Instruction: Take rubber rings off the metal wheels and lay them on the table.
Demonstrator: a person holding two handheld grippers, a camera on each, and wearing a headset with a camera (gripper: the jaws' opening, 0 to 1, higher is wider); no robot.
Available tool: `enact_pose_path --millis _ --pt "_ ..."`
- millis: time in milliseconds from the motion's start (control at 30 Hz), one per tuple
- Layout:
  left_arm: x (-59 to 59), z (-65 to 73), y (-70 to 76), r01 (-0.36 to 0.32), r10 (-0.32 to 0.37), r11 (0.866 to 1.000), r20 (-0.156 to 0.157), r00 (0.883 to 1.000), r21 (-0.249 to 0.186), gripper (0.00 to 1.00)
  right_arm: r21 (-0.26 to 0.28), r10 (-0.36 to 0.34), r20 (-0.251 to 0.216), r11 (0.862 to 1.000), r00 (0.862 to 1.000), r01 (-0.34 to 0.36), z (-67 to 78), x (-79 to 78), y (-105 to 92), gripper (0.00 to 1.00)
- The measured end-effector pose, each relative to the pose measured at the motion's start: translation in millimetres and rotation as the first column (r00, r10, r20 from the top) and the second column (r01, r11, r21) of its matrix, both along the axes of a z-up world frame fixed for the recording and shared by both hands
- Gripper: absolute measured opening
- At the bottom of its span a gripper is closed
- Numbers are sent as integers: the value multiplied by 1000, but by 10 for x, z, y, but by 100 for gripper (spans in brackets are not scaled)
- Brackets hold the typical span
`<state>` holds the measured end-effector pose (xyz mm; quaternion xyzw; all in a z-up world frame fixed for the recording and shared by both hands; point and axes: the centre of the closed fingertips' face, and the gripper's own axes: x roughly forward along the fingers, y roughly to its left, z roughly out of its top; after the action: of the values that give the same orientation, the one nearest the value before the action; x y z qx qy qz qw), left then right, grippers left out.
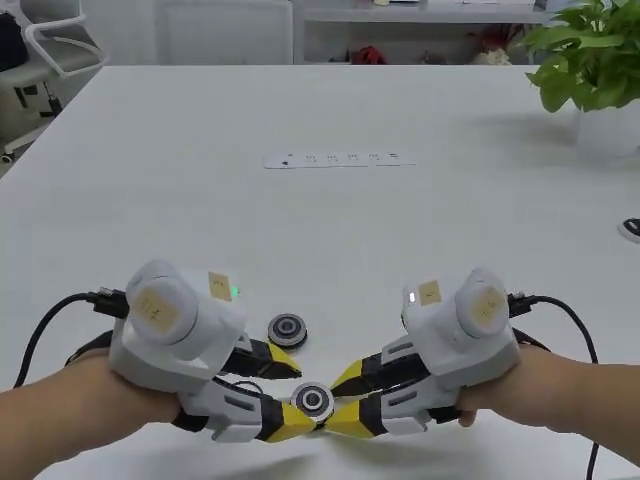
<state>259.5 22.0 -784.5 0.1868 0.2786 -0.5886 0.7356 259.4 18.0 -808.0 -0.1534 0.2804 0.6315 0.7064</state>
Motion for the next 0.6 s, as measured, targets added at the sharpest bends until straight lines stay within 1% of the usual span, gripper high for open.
enact_pose_path --millis 167,300,400,467,600 --pt "-8 -30 -28 4 -4 1000 -7 1000 6 28 4 -4 -3 1000 1000 4 1 -3 -1 17" --pt "-7 -62 -34 5 -5 1000 -4 1000 17 25 5 -4 -2 1000 1000 4 0 -1 1 17" --pt "-10 -67 -45 5 -4 1000 -7 1000 17 23 6 -5 -2 1000 1000 5 -1 0 2 17" --pt "-3 -66 -53 5 -5 1000 -2 1000 15 23 6 -5 -3 1000 1000 5 -3 0 2 17" --pt "20 -62 -57 -12 12 1000 -8 1000 8 18 9 -6 -5 1000 1000 6 0 -2 4 17"
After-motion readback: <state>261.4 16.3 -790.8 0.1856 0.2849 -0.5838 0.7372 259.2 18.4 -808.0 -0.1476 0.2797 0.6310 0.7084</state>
